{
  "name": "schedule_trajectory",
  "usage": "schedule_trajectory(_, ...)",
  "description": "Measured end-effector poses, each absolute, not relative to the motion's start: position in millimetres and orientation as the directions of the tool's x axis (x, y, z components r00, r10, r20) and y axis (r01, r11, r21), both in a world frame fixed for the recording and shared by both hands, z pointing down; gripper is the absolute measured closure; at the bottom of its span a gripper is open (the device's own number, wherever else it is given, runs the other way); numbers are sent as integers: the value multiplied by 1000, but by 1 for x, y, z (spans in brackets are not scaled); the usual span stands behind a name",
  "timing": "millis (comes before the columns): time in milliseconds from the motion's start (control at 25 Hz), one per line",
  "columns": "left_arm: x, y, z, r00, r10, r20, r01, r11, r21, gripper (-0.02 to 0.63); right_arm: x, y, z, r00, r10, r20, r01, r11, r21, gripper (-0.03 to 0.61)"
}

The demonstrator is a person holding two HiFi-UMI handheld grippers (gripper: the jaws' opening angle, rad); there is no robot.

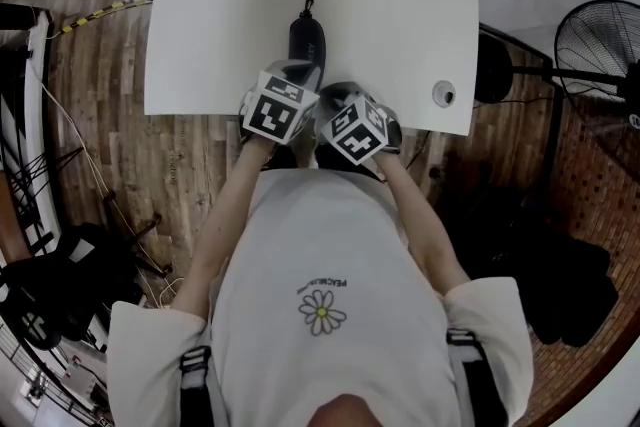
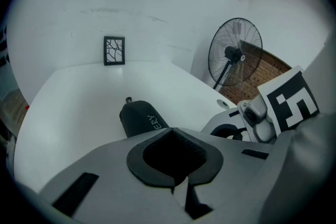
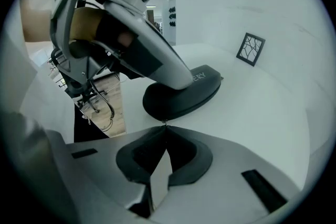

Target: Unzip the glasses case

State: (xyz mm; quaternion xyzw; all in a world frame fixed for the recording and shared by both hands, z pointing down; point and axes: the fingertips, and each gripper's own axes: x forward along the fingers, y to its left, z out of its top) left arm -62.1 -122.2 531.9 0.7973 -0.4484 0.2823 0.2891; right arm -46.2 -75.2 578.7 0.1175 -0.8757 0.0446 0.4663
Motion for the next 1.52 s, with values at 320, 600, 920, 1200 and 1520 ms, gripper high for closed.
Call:
schedule_trajectory(320, -58, -124, 530, 432, -555, 711, -884, -416, 213, 601, -45, -136, 574, -501, -242, 831, -196, 967, 164, 571)
schedule_trajectory(600, -59, -127, 531, 423, -561, 711, -895, -381, 232, 601, -64, -193, 572, -509, -247, 825, -164, 968, 189, 571)
schedule_trajectory(920, -57, -129, 531, 416, -560, 716, -900, -365, 238, 601, -73, -215, 572, -512, -234, 827, -103, 972, 211, 571)
schedule_trajectory(1200, -64, -147, 530, 356, -549, 756, -904, -407, 129, 601, -10, -200, 573, -461, -324, 826, -370, 916, 154, 571)
schedule_trajectory(1520, -52, -137, 529, 329, -538, 776, -888, -457, 60, 601, 22, -91, 575, -479, -243, 844, -389, 920, 44, 572)
